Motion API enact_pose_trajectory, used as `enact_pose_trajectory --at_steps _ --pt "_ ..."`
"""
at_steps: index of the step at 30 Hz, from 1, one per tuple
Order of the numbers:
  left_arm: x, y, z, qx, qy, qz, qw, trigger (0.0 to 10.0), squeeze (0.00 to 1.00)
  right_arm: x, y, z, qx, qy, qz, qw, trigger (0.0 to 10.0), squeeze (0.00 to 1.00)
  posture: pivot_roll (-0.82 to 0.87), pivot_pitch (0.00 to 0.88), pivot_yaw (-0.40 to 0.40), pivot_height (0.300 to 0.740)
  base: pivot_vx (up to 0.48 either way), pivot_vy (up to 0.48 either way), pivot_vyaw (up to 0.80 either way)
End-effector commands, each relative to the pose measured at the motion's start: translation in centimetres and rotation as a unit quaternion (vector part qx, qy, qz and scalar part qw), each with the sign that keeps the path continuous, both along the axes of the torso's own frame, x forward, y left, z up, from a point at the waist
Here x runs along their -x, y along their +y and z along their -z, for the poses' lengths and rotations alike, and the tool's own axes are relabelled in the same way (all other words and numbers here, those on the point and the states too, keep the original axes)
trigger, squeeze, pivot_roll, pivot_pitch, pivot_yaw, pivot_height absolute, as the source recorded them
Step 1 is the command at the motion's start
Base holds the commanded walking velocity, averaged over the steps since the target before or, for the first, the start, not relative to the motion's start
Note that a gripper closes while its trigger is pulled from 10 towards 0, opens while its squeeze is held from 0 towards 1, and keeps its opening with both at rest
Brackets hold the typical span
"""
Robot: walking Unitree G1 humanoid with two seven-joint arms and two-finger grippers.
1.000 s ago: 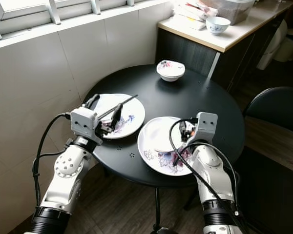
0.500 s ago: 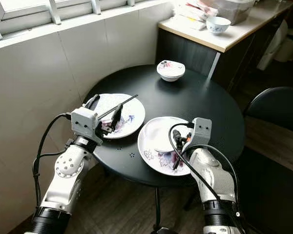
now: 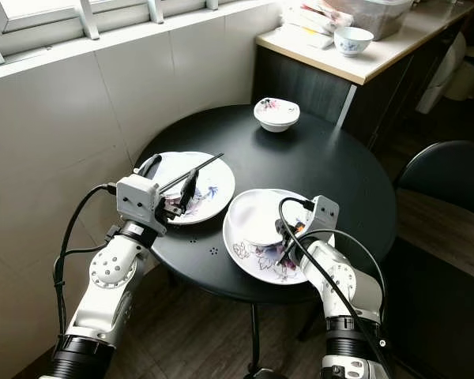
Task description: Kitchen organization
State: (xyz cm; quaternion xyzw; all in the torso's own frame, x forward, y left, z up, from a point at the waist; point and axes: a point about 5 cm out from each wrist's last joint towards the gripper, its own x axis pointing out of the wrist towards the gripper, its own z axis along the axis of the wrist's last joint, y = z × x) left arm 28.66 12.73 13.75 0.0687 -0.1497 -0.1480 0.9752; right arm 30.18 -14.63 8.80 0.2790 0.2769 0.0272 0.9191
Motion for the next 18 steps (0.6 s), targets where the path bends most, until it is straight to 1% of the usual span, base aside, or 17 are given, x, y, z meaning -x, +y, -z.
enact_pose_trajectory --at_steps 1,5,7,10,12,13,14,15,16,17,18 --pt "-0.1 -0.2 0.4 -0.004 0.014 0.002 1.0 10.0 0.0 -0.2 -0.1 -0.5 -0.01 -0.001 0.005 1.0 0.0 0.0 -0.02 0.0 -0.072 0.74 0.0 0.0 0.0" --pt "-0.1 -0.2 0.5 -0.005 0.015 0.002 1.0 10.0 0.0 -0.3 -0.2 -0.7 -0.012 -0.005 0.014 1.0 0.0 0.0 -0.02 0.0 -0.072 0.74 0.0 0.0 0.0" --pt "-0.1 -0.3 0.5 -0.005 0.015 0.002 1.0 10.0 0.0 -0.6 -0.5 -1.3 0.001 -0.032 0.03 0.999 0.0 0.0 -0.02 0.0 -0.073 0.74 0.0 0.0 0.0" --pt "-0.1 -0.3 0.5 -0.005 0.015 0.002 1.0 10.0 0.0 -0.8 -0.6 -1.6 0.013 -0.044 0.029 0.999 0.0 0.0 -0.02 0.0 -0.073 0.74 0.0 0.0 0.0" --pt "-0.1 -0.2 0.5 -0.006 0.015 0.001 1.0 10.0 0.0 -1.1 -0.8 -2.6 0.047 -0.089 0.033 0.994 0.0 0.0 -0.02 0.0 -0.072 0.74 0.0 0.0 0.0" --pt "-0.1 -0.2 0.5 -0.006 0.014 0.001 1.0 10.0 0.0 -1.3 -0.9 -3.1 0.057 -0.106 0.036 0.992 0.0 0.0 -0.02 0.0 -0.072 0.74 0.0 0.0 0.0" --pt "-0.1 -0.2 0.5 -0.006 0.014 0.001 1.0 10.0 0.0 -1.3 -0.9 -3.1 0.057 -0.106 0.036 0.992 0.0 0.0 -0.02 0.0 -0.072 0.74 0.0 0.0 0.0" --pt "-0.1 -0.2 0.5 -0.007 0.014 0.001 1.0 10.0 0.0 -1.5 -1.1 -3.9 0.072 -0.138 0.043 0.987 0.0 0.0 -0.02 0.0 -0.072 0.74 0.0 0.0 0.0" --pt "-0.1 -0.2 0.5 -0.007 0.014 0.001 1.0 10.0 0.0 -1.5 -1.1 -3.9 0.072 -0.138 0.043 0.987 0.0 0.0 -0.02 0.0 -0.072 0.74 0.0 0.0 0.0" --pt "-0.1 -0.2 0.5 -0.007 0.014 0.0 1.0 10.0 0.0 -1.7 -1.3 -4.9 0.098 -0.176 0.049 0.978 0.0 0.0 -0.02 0.0 -0.072 0.74 0.0 0.0 0.0" --pt "-0.1 -0.1 0.5 -0.007 0.014 -0.002 1.0 10.0 0.0 -1.8 -1.6 -6.2 0.155 -0.226 0.048 0.961 0.0 0.0 -0.02 0.0 -0.072 0.74 0.0 0.0 0.0"
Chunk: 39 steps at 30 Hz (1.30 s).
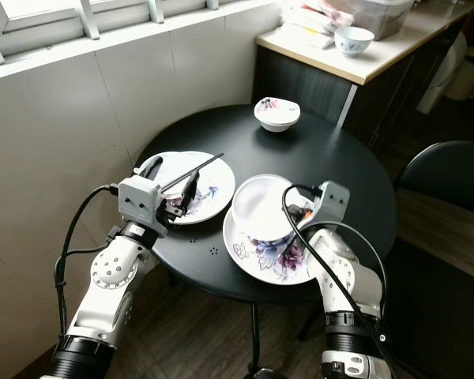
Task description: Kitchen organization
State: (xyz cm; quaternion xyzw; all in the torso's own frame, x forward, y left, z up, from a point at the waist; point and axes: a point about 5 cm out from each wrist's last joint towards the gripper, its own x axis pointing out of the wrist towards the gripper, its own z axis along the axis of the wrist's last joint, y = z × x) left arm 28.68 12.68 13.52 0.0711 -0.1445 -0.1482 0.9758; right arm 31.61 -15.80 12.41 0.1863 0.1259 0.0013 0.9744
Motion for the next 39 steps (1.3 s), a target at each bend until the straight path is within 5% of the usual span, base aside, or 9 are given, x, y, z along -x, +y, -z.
enact_pose_trajectory --at_steps 1,4,9,12,23,39 --pt "-0.1 -0.1 0.2 -0.004 0.009 -0.001 1.0 10.0 0.0 -0.4 -0.4 -2.6 0.055 -0.077 0.006 0.996 0.0 0.0 -0.02 0.0 -0.072 0.74 0.0 0.0 0.0" --pt "-0.1 0.0 0.3 -0.003 0.009 -0.006 1.0 10.0 0.0 -0.4 -0.6 -5.2 0.158 -0.175 0.016 0.972 0.0 0.0 -0.02 0.0 -0.072 0.74 0.0 0.0 0.8" --pt "-0.1 0.3 0.3 -0.003 0.013 -0.014 1.0 10.0 0.0 -0.1 -0.4 -6.7 0.185 -0.238 0.02 0.953 0.0 0.0 -0.02 0.0 -0.076 0.74 0.0 0.0 0.8" --pt "-0.1 0.3 0.3 -0.003 0.013 -0.014 1.0 10.0 0.0 -0.1 -0.4 -6.7 0.185 -0.238 0.02 0.953 0.0 0.0 -0.02 0.0 -0.076 0.74 0.0 0.0 0.8" --pt "-0.1 0.6 0.2 0.01 0.014 -0.017 1.0 10.0 0.0 0.6 1.2 -7.9 0.211 -0.326 -0.01 0.921 0.0 0.0 -0.01 0.0 -0.071 0.74 0.0 0.175 0.8" --pt "-0.1 0.7 0.0 0.007 0.001 -0.017 1.0 10.0 0.0 0.8 2.0 -7.3 0.207 -0.347 -0.027 0.914 0.0 0.0 -0.01 0.0 -0.066 0.74 0.0 0.06 0.8"
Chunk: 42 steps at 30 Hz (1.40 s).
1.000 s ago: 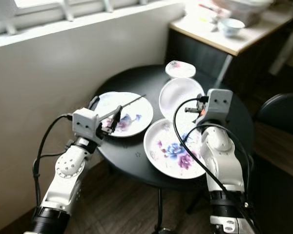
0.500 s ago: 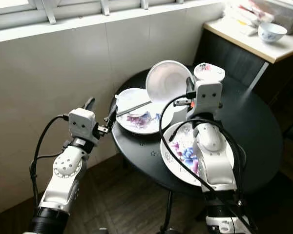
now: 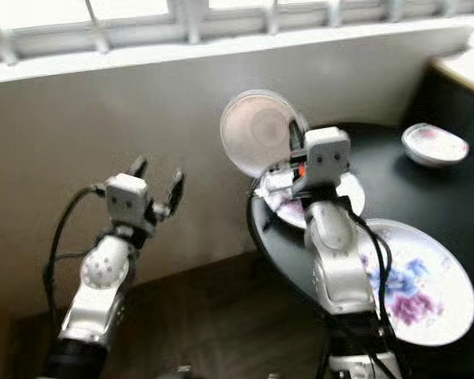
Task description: Kitchen organization
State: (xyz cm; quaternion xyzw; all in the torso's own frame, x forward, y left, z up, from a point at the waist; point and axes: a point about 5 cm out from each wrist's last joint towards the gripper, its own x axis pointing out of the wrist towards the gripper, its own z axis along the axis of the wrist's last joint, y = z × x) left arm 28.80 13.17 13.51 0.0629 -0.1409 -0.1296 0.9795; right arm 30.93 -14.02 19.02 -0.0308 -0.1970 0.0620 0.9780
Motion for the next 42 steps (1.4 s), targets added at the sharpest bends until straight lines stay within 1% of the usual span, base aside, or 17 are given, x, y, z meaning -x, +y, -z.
enact_pose_trajectory --at_steps 1,15,23,42 --pt "-0.01 0.15 -0.05 -0.004 -0.003 0.001 1.0 10.0 0.0 0.1 0.2 -0.66 0.004 -0.022 -0.005 1.0 0.0 0.0 -0.01 0.0 -0.066 0.74 0.0 0.0 0.8" --pt "0.14 0.56 -0.06 -0.011 -0.005 -0.007 1.0 10.0 0.0 0.16 0.68 -0.39 0.006 -0.026 -0.013 1.0 0.0 0.0 0.0 0.0 -0.063 0.74 0.0 0.0 0.8" --pt "-0.04 0.77 -0.12 -0.016 -0.005 -0.011 1.0 10.0 0.0 -0.05 0.94 -0.39 0.007 -0.026 -0.014 1.0 0.0 0.0 0.0 0.0 -0.063 0.74 0.0 0.0 0.8" --pt "0.05 0.59 -0.38 -0.008 -0.01 0.004 1.0 10.0 0.0 -0.24 1.11 -0.43 0.009 -0.033 -0.011 0.999 0.0 0.0 0.0 0.0 -0.058 0.74 0.0 0.0 0.8"
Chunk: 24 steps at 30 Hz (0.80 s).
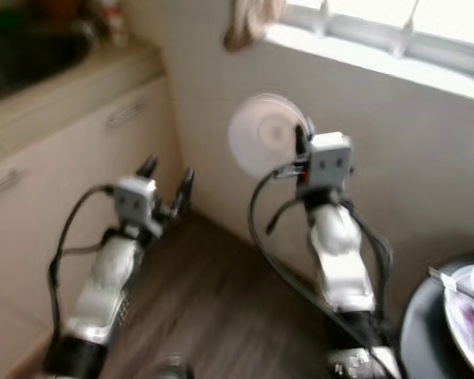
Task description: Kitchen organization
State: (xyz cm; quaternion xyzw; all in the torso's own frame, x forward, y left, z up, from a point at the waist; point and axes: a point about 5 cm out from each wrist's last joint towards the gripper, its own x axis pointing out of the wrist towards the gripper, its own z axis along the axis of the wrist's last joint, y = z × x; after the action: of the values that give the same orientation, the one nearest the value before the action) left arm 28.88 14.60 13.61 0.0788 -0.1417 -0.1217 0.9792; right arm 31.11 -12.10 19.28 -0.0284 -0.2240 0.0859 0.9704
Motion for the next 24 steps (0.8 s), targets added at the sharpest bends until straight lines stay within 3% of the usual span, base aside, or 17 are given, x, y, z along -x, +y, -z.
enact_pose_trajectory --at_steps 1,15,24 --pt "0.16 -0.86 -0.3 0.006 -0.006 0.015 1.0 10.0 0.0 -0.04 -0.81 -0.17 0.008 -0.006 0.015 1.0 0.0 0.0 0.0 0.0 -0.058 0.74 0.244 0.0 0.8" --pt "0.22 -0.95 -0.33 0.008 -0.007 0.017 1.0 10.0 0.0 -0.27 -1.02 -0.09 -0.001 -0.001 0.023 1.0 0.0 0.0 0.0 0.0 -0.061 0.74 0.323 0.0 0.8" --pt "0.16 -1.09 -0.4 0.009 -0.008 0.02 1.0 10.0 0.0 -0.48 -1.15 -0.1 -0.005 0.003 0.027 1.0 0.0 0.0 0.0 0.0 -0.061 0.74 0.344 0.0 0.0"
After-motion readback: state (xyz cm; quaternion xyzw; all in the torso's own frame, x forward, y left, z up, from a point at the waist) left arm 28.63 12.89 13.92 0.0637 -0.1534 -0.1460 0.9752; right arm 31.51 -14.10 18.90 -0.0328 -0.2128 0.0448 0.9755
